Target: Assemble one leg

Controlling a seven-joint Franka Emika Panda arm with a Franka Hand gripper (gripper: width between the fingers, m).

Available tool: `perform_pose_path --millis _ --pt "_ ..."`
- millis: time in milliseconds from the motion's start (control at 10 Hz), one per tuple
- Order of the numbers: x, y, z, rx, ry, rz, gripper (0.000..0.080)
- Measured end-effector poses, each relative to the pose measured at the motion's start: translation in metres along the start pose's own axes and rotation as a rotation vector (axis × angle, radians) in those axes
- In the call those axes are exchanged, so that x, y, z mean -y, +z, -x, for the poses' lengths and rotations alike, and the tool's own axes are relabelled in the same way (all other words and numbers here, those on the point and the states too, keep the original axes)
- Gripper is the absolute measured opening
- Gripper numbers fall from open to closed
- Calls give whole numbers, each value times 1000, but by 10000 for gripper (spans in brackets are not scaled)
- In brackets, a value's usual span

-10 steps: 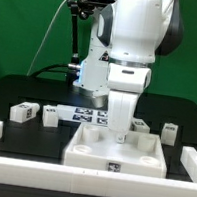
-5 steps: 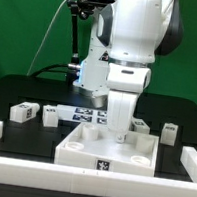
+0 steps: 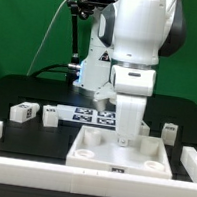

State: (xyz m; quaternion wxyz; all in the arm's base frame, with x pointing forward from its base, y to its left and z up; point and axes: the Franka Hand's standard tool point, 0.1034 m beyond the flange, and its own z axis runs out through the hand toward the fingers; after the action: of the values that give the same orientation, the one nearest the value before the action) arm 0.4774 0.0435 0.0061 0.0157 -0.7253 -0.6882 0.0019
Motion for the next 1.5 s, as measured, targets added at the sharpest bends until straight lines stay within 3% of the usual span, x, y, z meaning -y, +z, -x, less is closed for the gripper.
perform_pose_path --millis 500,800,1300,1400,1500 --pt "-4 0 -3 -4 -66 4 54" --pt "-11 1 -17 -16 -100 13 54" --pt "-11 1 -28 -8 -34 -26 54" --pt "-11 1 -27 -8 -34 -27 128" --pt "-11 2 -27 -9 -33 -27 128"
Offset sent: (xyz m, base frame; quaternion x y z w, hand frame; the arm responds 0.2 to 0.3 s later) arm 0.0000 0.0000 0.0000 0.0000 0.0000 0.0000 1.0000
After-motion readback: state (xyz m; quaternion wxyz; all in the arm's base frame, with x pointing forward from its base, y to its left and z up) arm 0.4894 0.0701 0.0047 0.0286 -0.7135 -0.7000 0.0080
